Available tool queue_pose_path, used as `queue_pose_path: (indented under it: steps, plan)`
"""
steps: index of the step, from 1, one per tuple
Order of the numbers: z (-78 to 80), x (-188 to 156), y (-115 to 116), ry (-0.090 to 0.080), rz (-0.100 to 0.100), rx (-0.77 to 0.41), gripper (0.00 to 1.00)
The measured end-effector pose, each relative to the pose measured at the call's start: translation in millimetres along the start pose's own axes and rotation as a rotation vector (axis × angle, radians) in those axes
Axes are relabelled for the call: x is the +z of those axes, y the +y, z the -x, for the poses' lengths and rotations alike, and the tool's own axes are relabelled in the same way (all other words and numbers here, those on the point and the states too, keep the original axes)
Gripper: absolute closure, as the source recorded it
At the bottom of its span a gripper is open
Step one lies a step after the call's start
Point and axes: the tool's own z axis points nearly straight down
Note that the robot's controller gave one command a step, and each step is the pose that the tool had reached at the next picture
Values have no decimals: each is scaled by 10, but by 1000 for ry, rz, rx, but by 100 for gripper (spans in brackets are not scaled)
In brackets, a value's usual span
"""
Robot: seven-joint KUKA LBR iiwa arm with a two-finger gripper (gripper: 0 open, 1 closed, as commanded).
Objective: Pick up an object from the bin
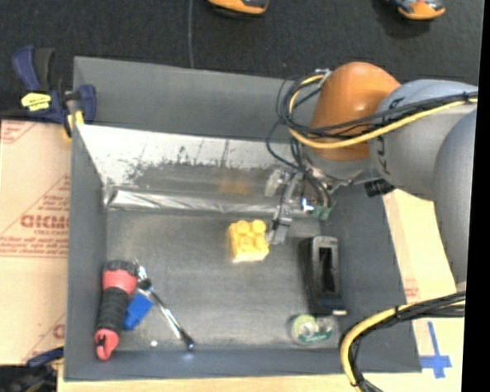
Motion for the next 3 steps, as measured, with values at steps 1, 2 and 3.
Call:
queue_pose_path:
  steps: [1,2,3]
  plan:
    - [-150,-6,27,-7,0,-71,0]
    - [0,287,-44,-11,-1,-82,0]
    - [-100,332,143,-12,-2,-269,0]
